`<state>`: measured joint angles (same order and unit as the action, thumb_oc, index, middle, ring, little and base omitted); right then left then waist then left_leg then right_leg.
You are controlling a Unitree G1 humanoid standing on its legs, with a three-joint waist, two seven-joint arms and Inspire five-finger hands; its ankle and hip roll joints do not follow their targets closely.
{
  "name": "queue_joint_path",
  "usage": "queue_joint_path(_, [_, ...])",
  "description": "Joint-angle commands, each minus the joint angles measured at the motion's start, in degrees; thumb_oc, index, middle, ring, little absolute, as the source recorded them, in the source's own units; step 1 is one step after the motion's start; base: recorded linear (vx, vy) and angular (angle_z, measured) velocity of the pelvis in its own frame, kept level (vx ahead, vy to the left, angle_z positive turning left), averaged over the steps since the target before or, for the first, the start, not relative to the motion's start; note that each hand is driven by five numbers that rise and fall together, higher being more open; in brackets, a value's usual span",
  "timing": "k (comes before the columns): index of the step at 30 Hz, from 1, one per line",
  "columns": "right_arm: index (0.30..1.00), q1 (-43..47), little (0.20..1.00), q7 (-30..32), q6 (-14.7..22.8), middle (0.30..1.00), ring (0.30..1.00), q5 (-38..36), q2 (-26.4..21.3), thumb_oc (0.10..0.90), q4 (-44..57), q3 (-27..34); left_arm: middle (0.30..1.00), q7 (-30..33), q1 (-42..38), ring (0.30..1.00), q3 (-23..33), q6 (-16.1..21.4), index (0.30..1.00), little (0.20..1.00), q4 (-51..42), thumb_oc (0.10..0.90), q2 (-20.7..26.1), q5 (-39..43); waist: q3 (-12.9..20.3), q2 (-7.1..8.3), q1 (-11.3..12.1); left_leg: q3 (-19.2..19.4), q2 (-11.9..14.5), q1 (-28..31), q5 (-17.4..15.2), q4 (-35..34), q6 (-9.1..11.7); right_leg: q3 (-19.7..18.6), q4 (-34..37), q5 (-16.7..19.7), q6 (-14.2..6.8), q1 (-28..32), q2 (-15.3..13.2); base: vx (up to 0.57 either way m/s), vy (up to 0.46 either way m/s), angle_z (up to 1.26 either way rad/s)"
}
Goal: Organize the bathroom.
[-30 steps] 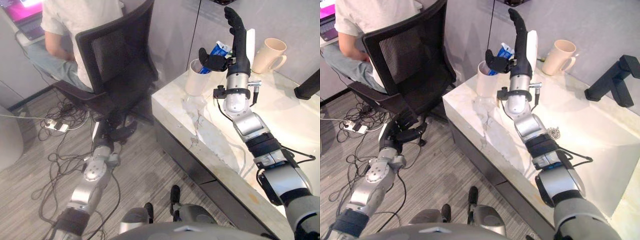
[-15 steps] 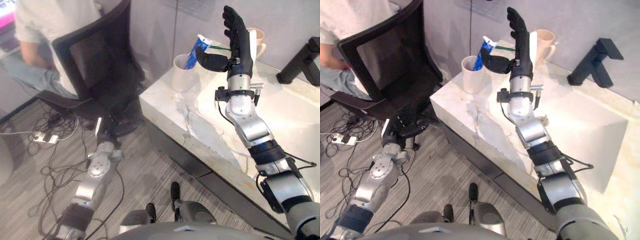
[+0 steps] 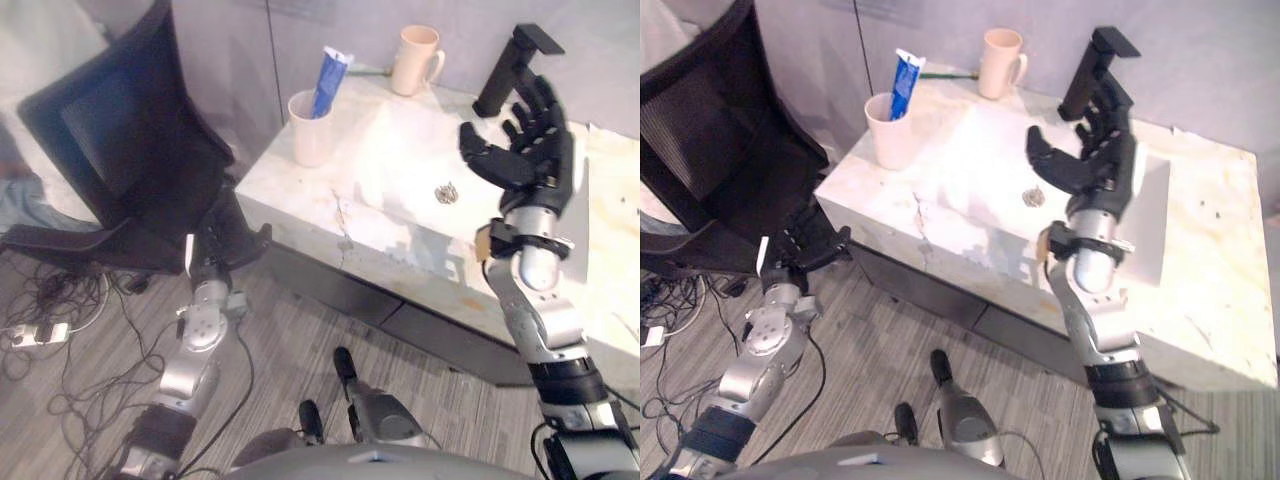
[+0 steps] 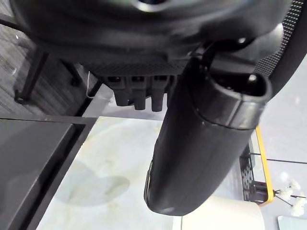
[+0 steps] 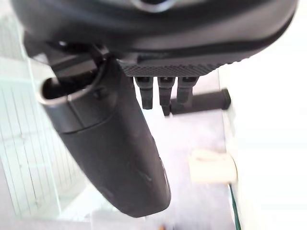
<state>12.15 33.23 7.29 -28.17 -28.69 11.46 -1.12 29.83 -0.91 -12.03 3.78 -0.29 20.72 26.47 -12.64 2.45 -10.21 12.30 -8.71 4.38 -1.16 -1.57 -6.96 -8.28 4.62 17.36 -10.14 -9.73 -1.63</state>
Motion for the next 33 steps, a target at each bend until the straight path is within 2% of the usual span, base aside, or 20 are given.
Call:
queue_joint_path(1, [0.900,7.1,0.900,8.6,13.3,0.900,0.900,9.8,-2.0,0.800,3.9,9.2,0.900,1.5,0.1,0.900,2.5,7.2,0.900,0.900,-3.3,0.800,3.6,-2.0,3.8,-1.30,0.3,-3.3,4.6,1.0,-2.9,-3.4,4.4,5.8,-3.3,-11.0,0.5,1.8,2.2,-0.28,0.060,-0.39])
queue_joint_path(2, [0.900,6.3,0.900,11.9,13.7,0.900,0.900,14.2,-3.4,0.800,4.0,11.4,0.900,2.0,0.9,0.900,3.1,7.1,0.900,0.900,-2.0,0.800,3.8,-1.3,3.4,-1.13,0.4,-2.0,5.1,0.9,-2.6,-3.4,4.6,7.7,-4.1,-10.4,0.2,1.1,1.4,-0.17,0.044,-0.58])
queue_joint_path(5, [0.900,4.3,0.900,16.9,14.6,0.900,0.900,17.7,-8.5,0.800,2.4,17.5,0.900,1.8,4.1,0.900,5.6,7.5,0.900,0.900,0.6,0.800,4.8,-0.6,3.4,-1.44,0.2,0.5,6.7,1.5,-3.0,-3.4,4.7,9.6,-6.4,-11.3,-0.3,1.0,0.0,-0.13,0.001,-0.96])
queue_joint_path(9, [0.900,-3.8,0.900,25.3,17.2,0.900,0.900,21.2,-12.4,0.800,0.3,26.6,0.900,1.3,7.0,0.900,8.5,9.5,0.900,0.900,7.0,0.800,4.8,2.3,3.8,-2.10,-0.2,2.8,8.5,0.2,-2.2,-3.4,4.8,11.3,-10.7,-15.5,-0.4,2.5,-2.4,-0.13,-0.009,-0.51])
queue_joint_path(10, [0.900,-5.9,0.900,28.0,15.9,0.900,0.900,22.8,-13.6,0.800,-0.8,29.0,0.900,1.2,7.3,0.900,9.1,10.1,0.900,0.900,9.7,0.800,4.8,2.8,4.0,-2.22,-0.2,3.2,8.9,0.0,-2.2,-3.4,4.9,12.2,-12.2,-17.0,-0.5,3.4,-3.4,-0.17,-0.028,-0.47])
queue_joint_path(13, [0.900,-12.8,0.900,28.3,16.7,0.900,0.900,13.2,-14.7,0.800,-7.0,36.7,0.900,1.7,7.3,0.900,12.1,11.3,0.900,0.900,16.8,0.800,5.3,0.7,4.3,-1.92,0.0,5.4,10.4,-2.0,-1.4,-2.6,5.6,14.3,-17.7,-20.1,-0.5,5.7,-7.7,-0.15,-0.060,-0.47])
queue_joint_path(16, [0.900,-18.4,0.900,29.5,9.7,0.900,0.900,13.9,-11.4,0.800,-13.4,39.8,0.900,1.1,7.6,0.900,14.7,11.6,0.900,0.900,22.0,0.800,4.8,1.5,4.5,-1.12,0.3,6.8,12.4,-6.3,-0.5,-0.1,6.2,13.6,-21.9,-20.7,-1.2,9.6,-9.7,-0.19,-0.158,-0.45])
queue_joint_path(17, [0.900,-19.0,0.900,29.2,8.9,0.900,0.900,14.2,-10.8,0.800,-14.3,40.0,0.900,0.6,7.5,0.900,14.9,12.1,0.900,0.900,23.0,0.800,4.7,1.7,4.5,-1.03,0.3,6.9,12.6,-6.7,-0.4,0.2,6.3,13.3,-22.5,-20.6,-1.3,9.8,-9.7,-0.23,-0.217,-0.37])
queue_joint_path(18, [0.900,-20.5,0.900,28.3,5.4,0.900,0.900,11.5,-8.9,0.800,-17.1,40.1,0.900,0.4,7.2,0.900,15.3,12.2,0.900,0.900,25.9,0.800,4.3,0.2,4.8,-0.87,0.3,7.0,13.2,-7.9,0.0,0.9,6.4,12.6,-23.4,-20.1,-1.6,10.6,-9.6,-0.19,-0.149,-0.31])
queue_joint_path(19, [0.900,-22.1,0.900,26.2,9.7,0.900,0.900,8.3,-6.6,0.800,-23.0,39.5,0.900,0.1,7.1,0.900,15.3,13.2,0.900,0.900,29.3,0.800,4.2,-0.5,4.7,-0.99,0.0,6.8,13.9,-8.5,0.6,0.9,6.5,12.0,-25.8,-20.5,-1.8,11.1,-8.7,-0.17,-0.139,-0.38])
queue_joint_path(20, [0.900,-22.4,0.900,25.6,10.9,0.900,0.900,7.8,-6.4,0.800,-24.6,39.4,0.900,-0.1,6.9,0.900,15.2,13.6,0.900,0.900,30.2,0.800,4.2,-0.4,4.7,-0.92,0.1,6.8,14.0,-8.6,0.6,0.9,6.5,11.9,-26.3,-20.6,-1.8,10.9,-8.7,-0.17,-0.118,-0.53])
queue_joint_path(22, [0.900,-24.5,0.900,22.8,8.2,0.900,0.900,10.6,-2.9,0.800,-35.0,35.3,0.900,0.3,6.7,0.900,14.7,12.3,0.900,0.900,35.2,0.800,3.8,-0.1,4.7,-0.99,0.1,5.9,14.9,-9.4,2.1,0.6,7.0,11.2,-27.1,-23.2,-2.1,11.5,-6.1,-0.23,-0.188,-0.84])
queue_joint_path(23, [0.900,-24.8,0.900,18.1,6.0,0.900,0.900,6.0,-0.9,0.800,-39.7,30.9,0.900,-0.2,6.9,0.900,14.8,12.2,0.900,0.900,38.6,0.800,2.9,1.3,4.6,-0.82,0.4,5.4,15.2,-9.8,3.4,0.5,7.5,11.9,-24.8,-25.3,-1.6,12.4,-4.6,-0.20,-0.187,-0.99])
queue_joint_path(24, [0.900,-24.7,0.900,17.3,7.0,0.900,0.900,5.2,-0.3,0.800,-41.4,29.7,0.900,-0.6,6.9,0.900,15.0,12.6,0.900,0.900,39.9,0.800,2.6,1.5,4.6,-0.79,0.7,5.4,15.3,-9.9,3.8,0.5,7.8,12.5,-23.8,-25.8,-1.3,12.9,-4.3,-0.23,-0.271,-0.98])
queue_joint_path(25, [0.900,-24.5,0.900,12.6,3.8,0.900,0.900,2.6,0.9,0.800,-44.3,27.4,0.900,-0.8,6.9,0.900,15.4,11.0,0.900,0.900,42.4,0.800,1.9,2.3,4.5,-0.68,1.2,5.4,15.6,-10.0,4.8,0.5,8.6,13.9,-21.0,-27.0,-0.4,14.1,-3.7,-0.24,-0.309,-0.55])
queue_joint_path(26, [0.900,-23.3,0.900,6.9,5.7,0.900,0.900,2.8,3.4,0.800,-51.5,22.4,0.900,-2.1,6.7,0.900,16.3,12.8,0.900,0.900,47.7,0.800,0.3,4.1,4.4,-0.54,2.9,5.7,16.6,-10.3,6.6,0.8,10.5,17.9,-15.0,-28.3,0.9,16.4,-3.6,-0.30,-0.399,-0.52])
queue_joint_path(27, [0.900,-22.7,0.900,3.0,6.9,0.900,0.900,1.5,3.9,0.800,-55.6,19.4,0.900,-2.3,6.4,0.900,16.5,12.8,0.900,0.900,49.8,0.800,-0.1,4.0,4.2,-0.53,3.9,5.1,17.4,-10.9,7.7,0.8,11.4,18.8,-11.8,-27.6,1.6,17.1,-3.0,-0.33,-0.473,-0.88])
queue_joint_path(29, [0.900,-20.4,0.900,-7.0,3.5,0.900,0.900,1.9,5.4,0.800,-62.1,12.2,0.900,-4.1,5.7,0.900,16.3,12.2,0.900,0.900,54.4,0.800,-1.7,4.7,3.3,-0.26,5.1,3.0,19.1,-11.8,9.9,1.1,13.7,19.6,-5.9,-25.0,2.9,17.6,-2.1,-0.32,-0.446,-0.97])
queue_joint_path(31, [0.900,-18.2,0.900,-14.4,0.9,0.900,0.900,4.6,5.9,0.800,-65.9,6.0,0.900,-4.8,4.9,0.900,15.5,11.9,0.900,0.900,57.1,0.800,-2.8,3.4,2.4,-0.64,5.3,1.7,20.7,-11.8,12.0,1.2,14.9,20.3,-3.6,-23.2,3.8,17.1,-1.1,-0.25,-0.280,-0.22])
queue_joint_path(33, [0.900,-16.7,0.900,-19.9,-0.7,0.900,0.900,7.5,6.6,0.800,-66.4,2.1,0.900,-5.6,4.4,0.900,14.6,10.9,0.900,0.900,58.0,0.800,-3.6,3.6,2.0,-0.81,5.2,1.8,21.3,-11.6,12.1,1.3,15.1,20.6,-3.0,-22.4,4.2,16.4,-0.8,-0.23,-0.175,0.08])
